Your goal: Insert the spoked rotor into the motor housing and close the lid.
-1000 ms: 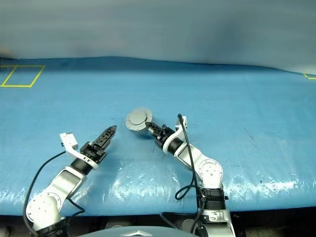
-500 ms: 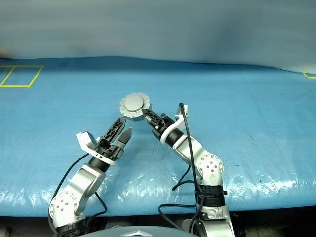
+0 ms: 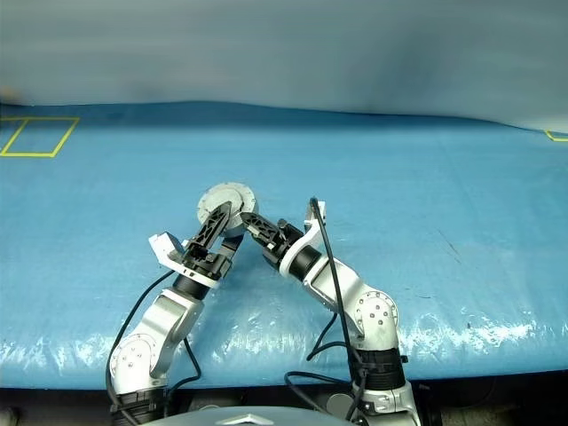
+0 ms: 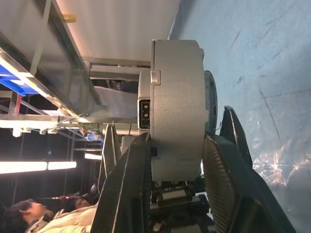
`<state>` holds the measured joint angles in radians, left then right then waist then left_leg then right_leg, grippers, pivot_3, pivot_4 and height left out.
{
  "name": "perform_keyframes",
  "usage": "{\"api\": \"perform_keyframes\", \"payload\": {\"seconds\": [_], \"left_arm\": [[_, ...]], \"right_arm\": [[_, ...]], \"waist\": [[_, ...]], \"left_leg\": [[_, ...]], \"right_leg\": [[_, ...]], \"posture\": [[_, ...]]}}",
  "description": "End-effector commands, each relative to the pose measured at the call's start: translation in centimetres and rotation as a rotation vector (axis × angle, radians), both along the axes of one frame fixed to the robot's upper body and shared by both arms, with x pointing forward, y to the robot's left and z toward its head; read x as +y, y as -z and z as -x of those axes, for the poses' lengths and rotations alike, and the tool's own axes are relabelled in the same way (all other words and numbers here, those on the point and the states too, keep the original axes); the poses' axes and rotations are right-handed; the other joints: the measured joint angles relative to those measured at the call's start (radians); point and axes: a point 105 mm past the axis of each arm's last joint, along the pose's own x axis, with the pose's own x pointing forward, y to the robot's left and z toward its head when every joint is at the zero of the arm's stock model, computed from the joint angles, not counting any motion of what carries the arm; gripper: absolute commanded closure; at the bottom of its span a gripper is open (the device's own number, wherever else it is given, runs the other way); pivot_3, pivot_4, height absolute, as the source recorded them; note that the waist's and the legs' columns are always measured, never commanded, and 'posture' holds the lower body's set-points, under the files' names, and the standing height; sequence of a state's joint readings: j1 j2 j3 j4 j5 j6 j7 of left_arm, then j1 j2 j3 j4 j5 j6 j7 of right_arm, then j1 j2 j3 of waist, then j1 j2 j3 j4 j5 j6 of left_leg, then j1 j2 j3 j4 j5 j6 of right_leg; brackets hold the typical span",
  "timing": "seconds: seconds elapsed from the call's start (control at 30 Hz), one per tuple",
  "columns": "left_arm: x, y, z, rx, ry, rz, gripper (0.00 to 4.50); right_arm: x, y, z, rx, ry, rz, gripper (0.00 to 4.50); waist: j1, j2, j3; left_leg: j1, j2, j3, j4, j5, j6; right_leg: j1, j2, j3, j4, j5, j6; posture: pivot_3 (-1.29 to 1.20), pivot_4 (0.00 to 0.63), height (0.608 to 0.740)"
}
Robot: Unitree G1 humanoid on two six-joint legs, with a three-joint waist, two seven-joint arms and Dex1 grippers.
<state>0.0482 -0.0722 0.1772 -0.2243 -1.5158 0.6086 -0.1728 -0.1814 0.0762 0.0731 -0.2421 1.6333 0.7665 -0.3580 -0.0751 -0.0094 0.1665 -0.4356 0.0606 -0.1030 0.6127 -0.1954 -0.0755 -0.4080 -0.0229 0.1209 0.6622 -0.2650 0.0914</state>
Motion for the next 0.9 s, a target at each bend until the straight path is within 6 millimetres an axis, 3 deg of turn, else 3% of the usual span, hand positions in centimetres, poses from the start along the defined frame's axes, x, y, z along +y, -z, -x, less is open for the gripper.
{"api": "perform_keyframes", "payload": {"seconds": [0.03, 0.13, 0.23, 0.4, 0.57, 0.7, 0.9], "left_arm": [[-1.1, -1.0, -0.5, -0.011, -0.014, 0.121, 0.0], [-1.0, -0.8, -0.9, 0.017, -0.042, 0.148, 0.0], [-1.1, -0.6, -1.0, 0.041, -0.042, 0.146, 0.55], [-1.4, -0.5, -1.1, 0.051, -0.02, 0.141, 2.09], [-1.6, -1.1, -1.4, 0.042, -0.013, 0.14, 2.1], [-1.7, -1.8, -2.0, 0.041, -0.023, 0.124, 2.15], [0.5, -1.5, -5.4, 0.097, -0.143, -0.016, 2.15]], "right_arm": [[0.8, -3.3, 1.0, -0.077, -0.027, -0.129, 3.33], [0.7, -3.2, 1.0, -0.07, -0.021, -0.133, 3.33], [0.6, -3.1, 1.0, -0.065, -0.014, -0.13, 3.33], [0.6, -2.7, 1.0, -0.079, -0.007, -0.085, 3.33], [0.4, -2.8, 1.5, -0.134, -0.015, -0.069, 3.33], [-0.1, -3.1, 1.9, -0.251, -0.006, 0.009, 2.04], [-2.7, -0.9, 1.5, -0.491, 0.09, 0.457, 0.03]], "waist": [[0.001, 0.0, 0.0], [0.002, 0.0, 0.0], [0.002, 0.0, 0.0], [0.005, 0.0, 0.0], [0.006, 0.0, 0.0], [0.008, 0.0, 0.0], [0.014, 0.0, 0.0]], "left_leg": [[0.0, 0.0, 0.0, 0.0, 0.0, 0.0], [0.0, 0.0, 0.0, 0.0, 0.0, 0.0], [0.0, 0.0, 0.0, 0.0, 0.0, 0.0], [0.0, 0.0, 0.0, 0.0, 0.0, 0.0], [0.0, 0.0, 0.0, 0.0, 0.0, 0.0], [0.0, 0.0, -0.001, 0.001, 0.0, 0.0], [0.001, 0.0, -0.002, 0.002, 0.002, -0.001]], "right_leg": [[0.0, 0.0, 0.0, 0.0, 0.0, 0.0], [0.0, 0.0, 0.0, 0.0, 0.0, 0.0], [0.0, 0.0, 0.0, 0.0, 0.0, 0.0], [0.0, 0.0, 0.0, 0.0, 0.0, 0.0], [0.0, 0.0, 0.0, 0.0, 0.0, 0.0], [0.001, 0.0, 0.0, 0.0, 0.0, 0.001], [0.002, 0.001, -0.001, 0.0, 0.001, 0.002]], "posture": [[0.0, 0.15, 0.74], [0.0, 0.15, 0.74], [0.0, 0.15, 0.74], [0.0, 0.15, 0.74], [0.0, 0.15, 0.74], [0.0, 0.15, 0.74], [0.0, 0.15, 0.74]]}}
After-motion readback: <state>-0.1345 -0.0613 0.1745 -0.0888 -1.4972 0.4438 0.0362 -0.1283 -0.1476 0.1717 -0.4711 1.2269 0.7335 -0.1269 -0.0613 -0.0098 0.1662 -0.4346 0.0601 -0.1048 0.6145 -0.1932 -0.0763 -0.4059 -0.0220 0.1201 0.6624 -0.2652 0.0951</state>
